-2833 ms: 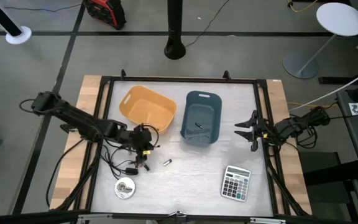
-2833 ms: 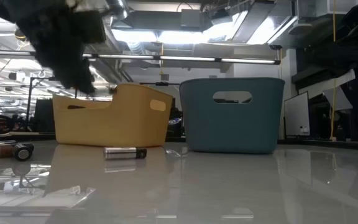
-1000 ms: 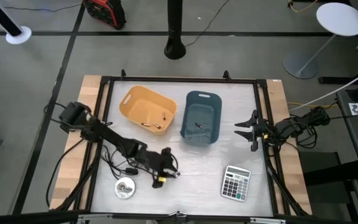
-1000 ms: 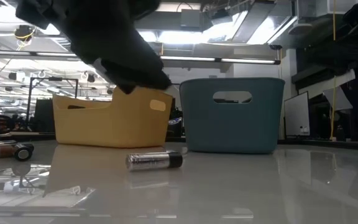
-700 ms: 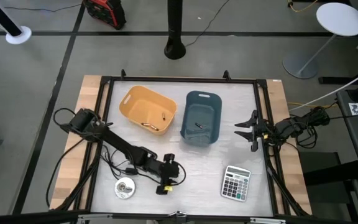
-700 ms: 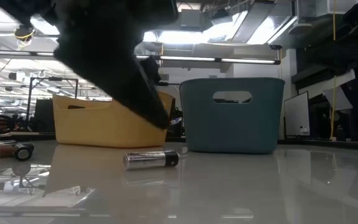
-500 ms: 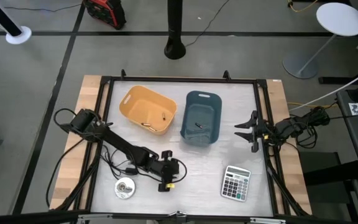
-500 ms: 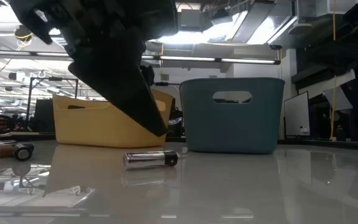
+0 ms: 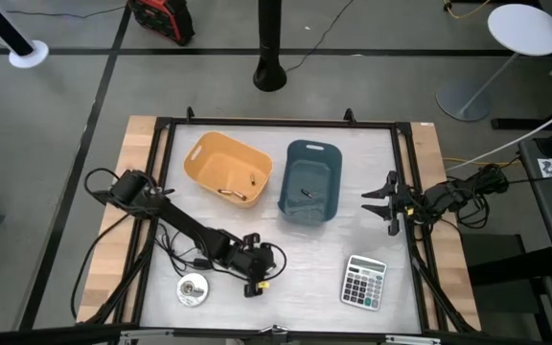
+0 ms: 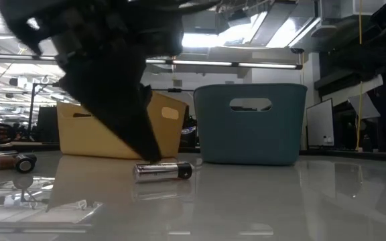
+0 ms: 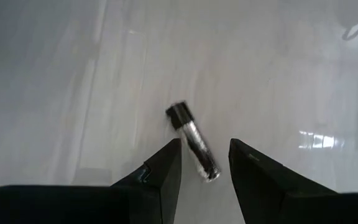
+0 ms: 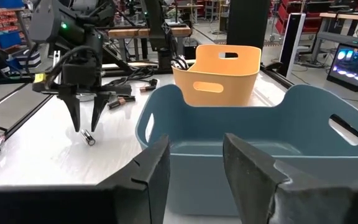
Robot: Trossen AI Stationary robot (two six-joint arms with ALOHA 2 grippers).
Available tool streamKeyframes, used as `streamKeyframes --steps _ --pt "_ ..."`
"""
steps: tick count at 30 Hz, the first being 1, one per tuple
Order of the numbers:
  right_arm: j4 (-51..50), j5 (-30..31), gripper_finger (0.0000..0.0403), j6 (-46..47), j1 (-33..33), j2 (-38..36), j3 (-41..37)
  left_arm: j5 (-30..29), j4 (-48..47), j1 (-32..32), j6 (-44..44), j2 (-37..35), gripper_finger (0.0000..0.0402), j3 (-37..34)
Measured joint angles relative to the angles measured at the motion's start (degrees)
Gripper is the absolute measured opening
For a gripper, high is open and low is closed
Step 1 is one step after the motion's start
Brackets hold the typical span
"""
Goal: Sort batteries
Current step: Put the silver battery into the yellow bin
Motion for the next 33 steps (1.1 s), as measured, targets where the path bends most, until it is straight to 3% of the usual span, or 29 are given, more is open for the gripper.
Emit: streamKeyframes --steps 15,27,33 --pt "-0.1 -0.4 0.0145 0.1 0.0 0.0 0.0 -0.4 -1.0 0.8 -0.8 2.6 0.0123 0.1" --pt "-0.1 -0.4 0.0145 0.1 0.0 0.0 0.0 -1.4 -3.2 2.3 0.2 2.1 0.0037 0.1" --pt "-0.2 -0.4 0.0145 0.1 0.0 0.0 0.0 -1.8 -3.4 3.0 1.7 2.1 0.0043 0.2"
